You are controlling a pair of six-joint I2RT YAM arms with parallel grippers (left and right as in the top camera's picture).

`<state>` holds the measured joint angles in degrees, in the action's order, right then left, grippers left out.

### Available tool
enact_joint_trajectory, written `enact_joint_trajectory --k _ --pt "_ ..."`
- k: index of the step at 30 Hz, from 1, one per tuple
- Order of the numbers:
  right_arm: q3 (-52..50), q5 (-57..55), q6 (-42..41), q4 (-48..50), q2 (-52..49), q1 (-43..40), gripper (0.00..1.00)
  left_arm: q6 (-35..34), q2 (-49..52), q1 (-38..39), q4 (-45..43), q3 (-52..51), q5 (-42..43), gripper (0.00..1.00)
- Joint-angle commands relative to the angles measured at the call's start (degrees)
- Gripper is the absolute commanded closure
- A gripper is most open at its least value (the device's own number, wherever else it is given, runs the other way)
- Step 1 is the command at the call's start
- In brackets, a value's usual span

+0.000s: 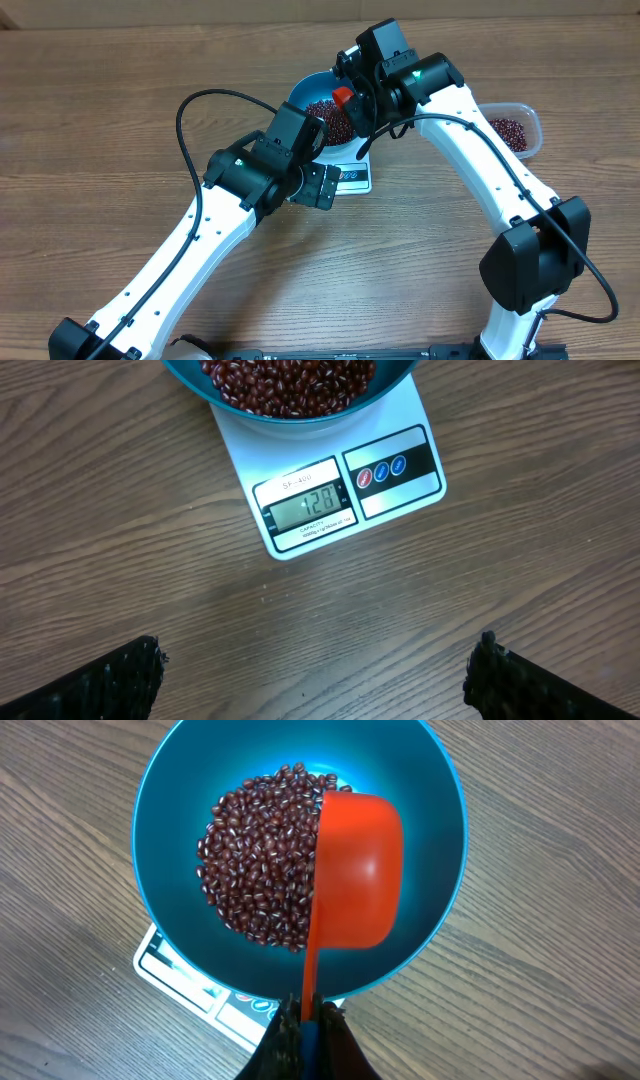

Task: Scoop item into bowl and weigh 150g on scale
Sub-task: 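Tip the scoop with the right gripper to pour beans into the bowl, then move the empty scoop back right to the bean tub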

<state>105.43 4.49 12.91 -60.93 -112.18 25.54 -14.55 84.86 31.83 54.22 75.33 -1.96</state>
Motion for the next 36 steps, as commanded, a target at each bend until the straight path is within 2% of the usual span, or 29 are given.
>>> enact_joint_trajectory --k 1,12,15,17,21,22,25,30,33,36 --pt "1.92 -0.39 0.39 0.20 1.92 -0.07 0.96 0.83 -0.48 -0.04 -0.09 -0.35 -0.57 0.00" --pt "1.92 -0.44 -5.38 2.12 1.92 -0.09 0.96 0.83 -0.48 -0.04 -0.09 -0.35 -0.57 0.01" --pt "1.92 3.96 1.09 0.79 1.92 -0.09 0.96 0.83 -0.48 -0.04 -0.09 -0.35 -0.57 0.00" --pt "1.92 4.04 2.43 0.83 1.92 -0.09 0.96 0.83 -0.48 -0.04 -0.09 -0.35 -0.57 0.01" --pt "1.92 -2.16 -8.31 2.95 1.92 -0.11 0.96 0.83 -0.48 -0.04 -0.09 -0.35 -0.57 0.00" --pt "1.92 -1.11 -7.82 2.91 1.92 -0.09 0.96 0.83 -0.48 -0.04 -0.09 -0.35 -0.57 0.01" --pt "1.92 3.98 1.07 1.40 1.92 0.35 0.96 0.83 -0.48 -0.04 -0.09 -0.35 -0.57 0.00" --pt "1.92 -0.68 -3.72 1.66 1.92 0.46 0.96 0.83 -0.48 -0.04 -0.09 -0.35 -0.57 0.01" --pt "1.92 4.70 2.19 0.07 1.92 0.46 0.97 0.83 -0.48 -0.04 -0.09 -0.35 -0.57 0.01" --pt "1.92 4.09 0.11 0.37 1.92 0.39 0.96 0.83 -0.48 -0.04 -0.09 -0.35 -0.57 0.00"
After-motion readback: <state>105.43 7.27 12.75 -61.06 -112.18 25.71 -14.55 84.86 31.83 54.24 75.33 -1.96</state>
